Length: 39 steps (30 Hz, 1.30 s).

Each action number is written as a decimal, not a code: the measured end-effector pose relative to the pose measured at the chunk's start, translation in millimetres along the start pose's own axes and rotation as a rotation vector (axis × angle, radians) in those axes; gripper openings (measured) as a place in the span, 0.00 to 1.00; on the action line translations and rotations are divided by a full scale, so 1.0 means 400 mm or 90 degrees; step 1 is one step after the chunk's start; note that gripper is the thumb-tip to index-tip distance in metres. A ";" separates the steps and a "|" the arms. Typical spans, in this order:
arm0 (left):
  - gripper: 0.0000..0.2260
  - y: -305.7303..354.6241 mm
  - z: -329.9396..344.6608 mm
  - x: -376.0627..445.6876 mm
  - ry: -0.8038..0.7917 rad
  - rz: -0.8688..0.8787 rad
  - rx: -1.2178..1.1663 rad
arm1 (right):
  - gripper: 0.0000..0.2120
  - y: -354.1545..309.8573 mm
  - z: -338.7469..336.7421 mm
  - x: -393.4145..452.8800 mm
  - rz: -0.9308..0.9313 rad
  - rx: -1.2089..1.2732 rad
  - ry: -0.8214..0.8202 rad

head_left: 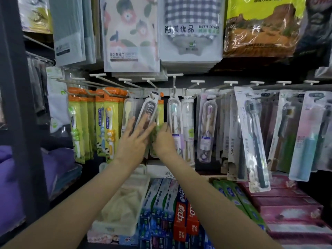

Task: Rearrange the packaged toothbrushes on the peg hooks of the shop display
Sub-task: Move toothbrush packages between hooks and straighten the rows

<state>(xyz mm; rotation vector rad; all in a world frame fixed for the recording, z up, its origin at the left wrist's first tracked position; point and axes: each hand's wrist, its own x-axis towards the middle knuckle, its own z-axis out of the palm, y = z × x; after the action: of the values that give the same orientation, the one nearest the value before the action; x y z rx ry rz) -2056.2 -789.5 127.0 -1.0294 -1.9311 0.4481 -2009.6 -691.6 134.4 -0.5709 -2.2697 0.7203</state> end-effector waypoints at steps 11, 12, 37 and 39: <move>0.24 -0.046 0.030 -0.025 0.082 0.049 0.061 | 0.12 0.014 0.016 0.018 0.076 0.013 0.055; 0.23 -0.052 0.034 -0.029 0.131 0.051 0.054 | 0.11 0.016 0.010 0.013 0.069 0.033 0.049; 0.17 -0.002 0.038 -0.032 0.218 -0.006 -0.079 | 0.18 0.092 -0.250 -0.073 -0.059 -0.166 -0.011; 0.19 0.007 0.042 -0.037 0.206 -0.004 -0.069 | 0.17 0.127 -0.229 -0.115 -0.008 -0.009 0.015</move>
<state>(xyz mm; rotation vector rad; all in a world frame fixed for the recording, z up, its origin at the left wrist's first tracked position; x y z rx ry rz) -2064.8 -798.3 108.3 -1.0919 -1.6814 0.1610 -1903.5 -649.1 137.2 -0.5693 -2.2562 0.6883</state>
